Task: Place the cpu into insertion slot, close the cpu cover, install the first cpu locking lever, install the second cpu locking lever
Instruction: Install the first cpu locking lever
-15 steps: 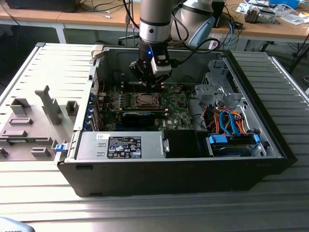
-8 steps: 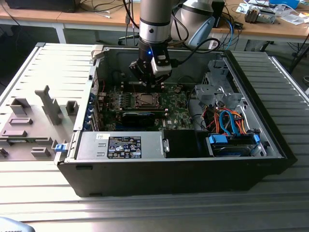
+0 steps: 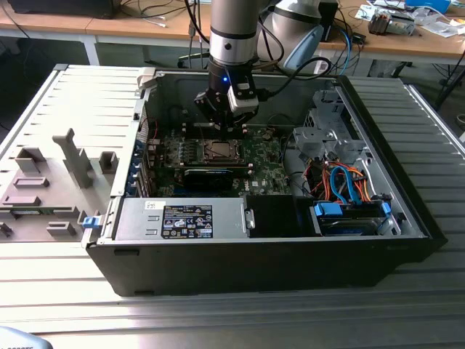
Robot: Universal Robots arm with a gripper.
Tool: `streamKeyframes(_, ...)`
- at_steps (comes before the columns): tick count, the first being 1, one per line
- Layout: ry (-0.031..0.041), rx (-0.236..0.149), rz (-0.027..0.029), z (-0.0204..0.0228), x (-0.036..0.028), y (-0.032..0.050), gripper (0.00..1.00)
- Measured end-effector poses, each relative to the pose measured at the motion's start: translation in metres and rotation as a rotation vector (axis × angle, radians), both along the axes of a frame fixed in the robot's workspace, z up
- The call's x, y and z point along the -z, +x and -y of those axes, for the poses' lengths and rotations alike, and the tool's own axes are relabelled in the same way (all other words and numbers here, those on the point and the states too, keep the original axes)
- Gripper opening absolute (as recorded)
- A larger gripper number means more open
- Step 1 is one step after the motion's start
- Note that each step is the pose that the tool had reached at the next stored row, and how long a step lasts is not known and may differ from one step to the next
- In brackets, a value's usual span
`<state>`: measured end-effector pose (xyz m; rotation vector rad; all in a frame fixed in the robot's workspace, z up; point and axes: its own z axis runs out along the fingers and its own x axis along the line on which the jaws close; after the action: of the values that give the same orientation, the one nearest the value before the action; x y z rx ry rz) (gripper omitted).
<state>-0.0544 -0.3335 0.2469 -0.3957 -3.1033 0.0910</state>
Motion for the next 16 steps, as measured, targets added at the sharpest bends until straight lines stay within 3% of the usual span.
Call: streamKeyframes(16, 0.0000, -0.011, 0.0000, 0.0000, 0.0000, 0.0000, 0.11)
